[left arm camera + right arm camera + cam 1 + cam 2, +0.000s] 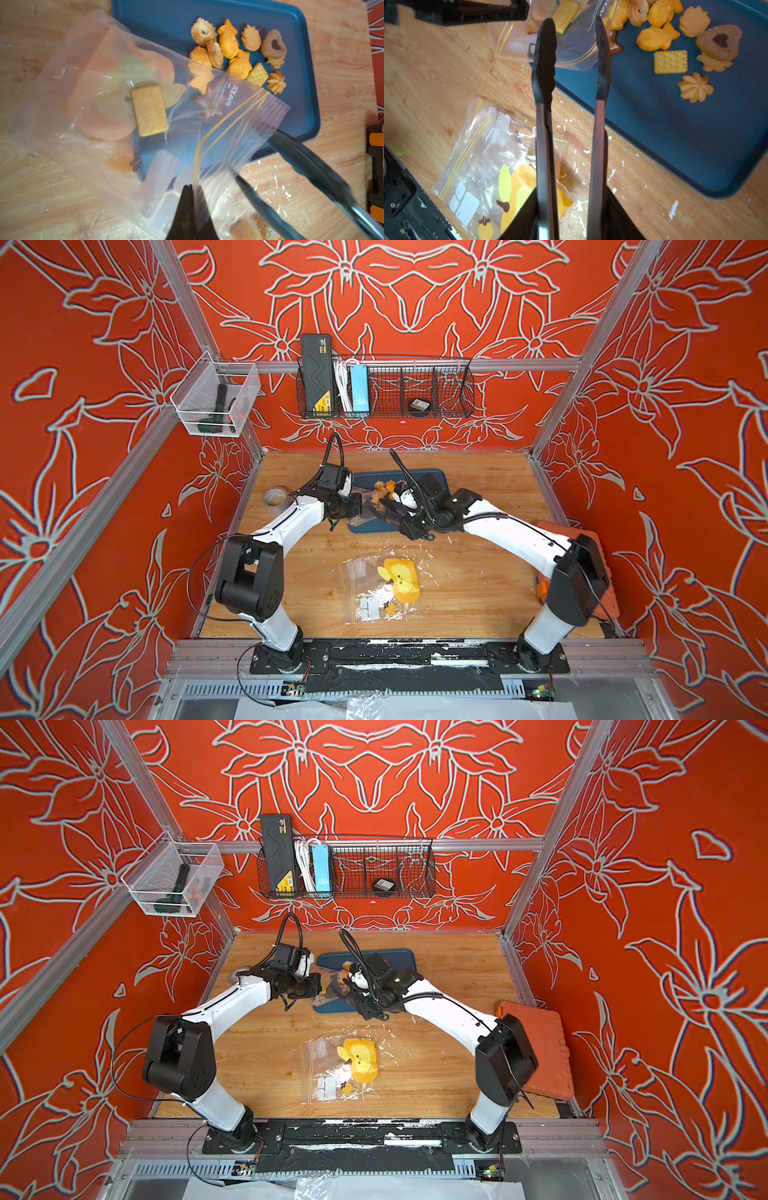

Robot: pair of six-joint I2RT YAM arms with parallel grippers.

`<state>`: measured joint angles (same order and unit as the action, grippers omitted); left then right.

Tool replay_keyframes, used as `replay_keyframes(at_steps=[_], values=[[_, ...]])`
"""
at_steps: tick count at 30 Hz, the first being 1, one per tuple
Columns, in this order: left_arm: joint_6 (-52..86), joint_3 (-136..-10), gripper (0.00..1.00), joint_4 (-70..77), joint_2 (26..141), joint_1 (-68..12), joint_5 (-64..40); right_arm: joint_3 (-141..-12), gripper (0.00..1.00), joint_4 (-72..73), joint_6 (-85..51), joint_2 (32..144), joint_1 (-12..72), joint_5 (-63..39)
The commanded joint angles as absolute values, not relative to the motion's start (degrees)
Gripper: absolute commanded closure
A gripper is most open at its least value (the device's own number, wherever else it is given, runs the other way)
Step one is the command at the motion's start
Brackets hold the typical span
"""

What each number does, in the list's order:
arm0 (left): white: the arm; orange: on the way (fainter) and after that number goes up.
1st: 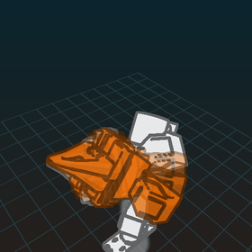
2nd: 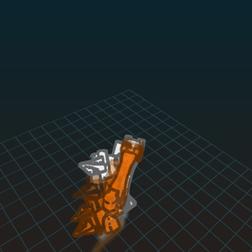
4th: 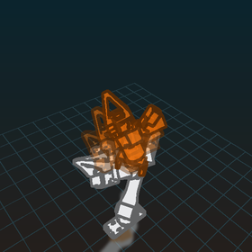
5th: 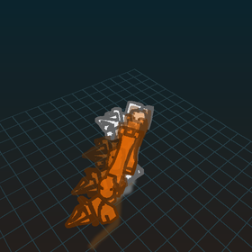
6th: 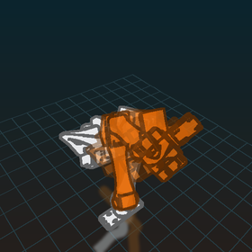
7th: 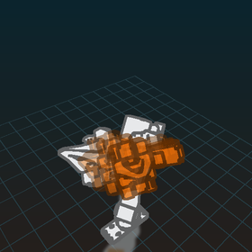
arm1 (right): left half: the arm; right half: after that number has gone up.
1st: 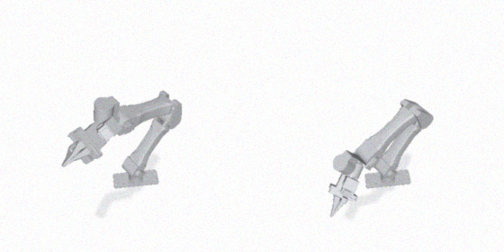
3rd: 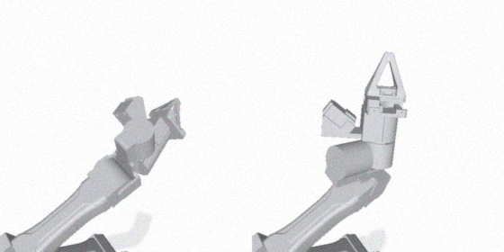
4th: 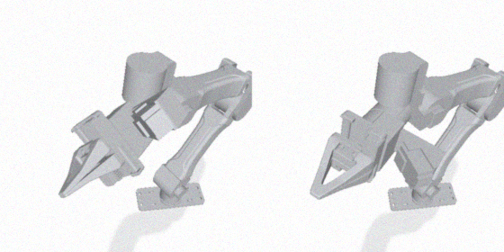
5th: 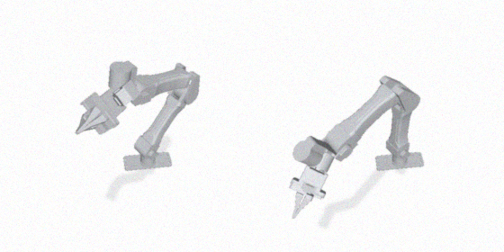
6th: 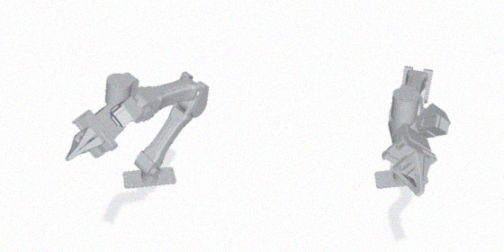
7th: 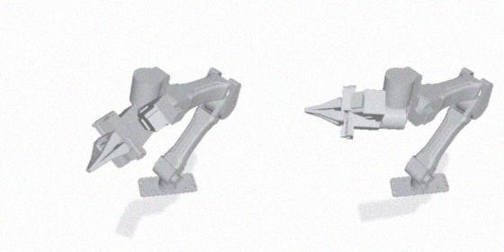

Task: Put the cookies into a resealable bag to prevent moisture
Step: Place the cookie in the ziploc bag, then pick up the cookie from the tray.

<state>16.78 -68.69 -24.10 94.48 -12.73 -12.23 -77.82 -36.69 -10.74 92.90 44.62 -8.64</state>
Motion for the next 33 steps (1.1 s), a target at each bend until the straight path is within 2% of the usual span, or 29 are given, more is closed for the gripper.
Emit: replay_keyframes(at_steps=[1,5,11,27,33], values=[[17.65,-70.31,1.0,-25.14,95.08,-11.38,-10.42,-73.26,0.56,-30.76,-12.26,86.62,44.17,-6.22],[18.27,-71.54,1.0,-25.4,95.23,-9.61,-10.26,-68.87,0.56,-30.51,-13.71,84.11,42.71,-4.75],[18.63,-77.25,1.0,-26.97,97.37,-8.0,-8.58,-68.32,0.57,-31.63,-12.86,87.46,41.48,-3.67],[20.29,-72.07,1.0,-22.42,93.45,-3.88,-8.72,-80.96,0.47,-32.94,-9.72,104.84,41.43,-6.41],[20.03,-71.97,1.0,-22.24,93.98,-3.69,-10.78,-86.35,0.46,-35.13,-8.93,110.45,41.47,-5.33]])
